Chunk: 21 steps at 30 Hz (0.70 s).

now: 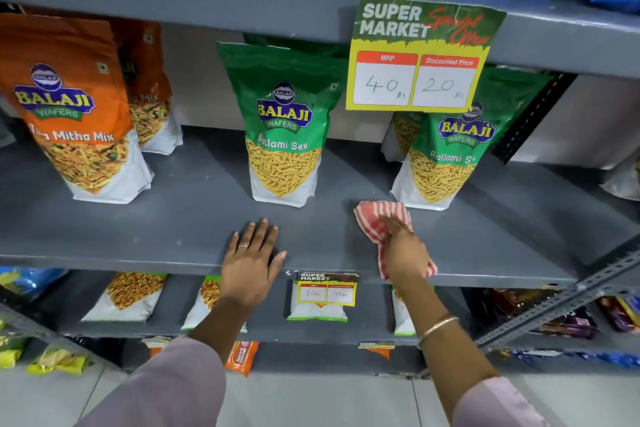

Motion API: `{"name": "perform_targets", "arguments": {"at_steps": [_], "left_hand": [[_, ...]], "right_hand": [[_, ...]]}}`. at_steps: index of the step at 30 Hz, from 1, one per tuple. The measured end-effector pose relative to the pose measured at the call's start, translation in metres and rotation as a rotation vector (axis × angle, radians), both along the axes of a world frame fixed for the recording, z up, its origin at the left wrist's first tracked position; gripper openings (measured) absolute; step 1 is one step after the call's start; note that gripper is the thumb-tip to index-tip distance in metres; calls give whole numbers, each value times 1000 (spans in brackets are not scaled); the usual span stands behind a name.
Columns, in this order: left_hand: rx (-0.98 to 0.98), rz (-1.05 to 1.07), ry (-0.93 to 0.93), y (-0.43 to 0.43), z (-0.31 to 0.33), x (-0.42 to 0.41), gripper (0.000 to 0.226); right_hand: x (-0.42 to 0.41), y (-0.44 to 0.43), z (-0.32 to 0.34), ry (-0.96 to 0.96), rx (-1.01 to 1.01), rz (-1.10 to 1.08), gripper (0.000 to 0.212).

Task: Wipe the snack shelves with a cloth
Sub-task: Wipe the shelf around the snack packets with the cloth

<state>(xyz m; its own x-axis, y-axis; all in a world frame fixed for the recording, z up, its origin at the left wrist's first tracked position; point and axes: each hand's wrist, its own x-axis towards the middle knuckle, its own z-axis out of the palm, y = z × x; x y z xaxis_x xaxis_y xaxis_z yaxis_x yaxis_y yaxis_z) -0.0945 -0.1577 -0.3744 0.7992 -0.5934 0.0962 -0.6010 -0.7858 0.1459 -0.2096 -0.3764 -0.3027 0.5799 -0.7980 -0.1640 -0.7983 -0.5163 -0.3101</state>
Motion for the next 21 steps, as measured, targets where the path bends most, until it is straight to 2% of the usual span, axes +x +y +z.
{"name": "perform_targets", "arguments": {"at_steps": [2, 3, 5, 6, 9, 11, 12, 14, 15, 16, 17, 19, 21], "left_hand": [[-10, 15, -5, 14, -8, -5, 75], [-26, 37, -24, 21, -12, -6, 75], [-94, 83, -51, 37, -20, 0, 76], [-92, 32, -37, 28, -14, 0, 76], [-79, 7, -31, 19, -7, 3, 75], [-95, 22, -7, 20, -4, 0, 76], [-106, 22, -28, 21, -4, 0, 76], [-112, 24, -60, 13, -1, 3, 76], [-112, 21, -42, 6, 2, 3, 75], [-113, 14, -21, 0, 4, 3, 75], [-106, 5, -5, -6, 5, 3, 74], [-86, -4, 5, -9, 5, 3, 75], [-94, 3, -15, -6, 2, 5, 75]], "right_hand": [[17, 34, -10, 113, 94, 50, 58], [28, 54, -15, 85, 220, 200, 55], [53, 96, -24, 26, 194, 554, 50], [50, 98, -22, -6, 105, 574, 50], [39, 64, -22, -125, 111, 413, 55], [11, 36, -22, -45, 114, 332, 66], [-2, 22, -17, -96, 166, 310, 66], [-25, -10, -2, -210, 88, 187, 48], [-30, -27, 5, -192, 116, 6, 39], [-36, -46, 7, -216, 110, -191, 43], [-38, -57, 11, -233, 44, -265, 48], [-25, -47, 20, -249, 72, -230, 50], [3, -9, 19, -92, 63, 88, 37]]}}
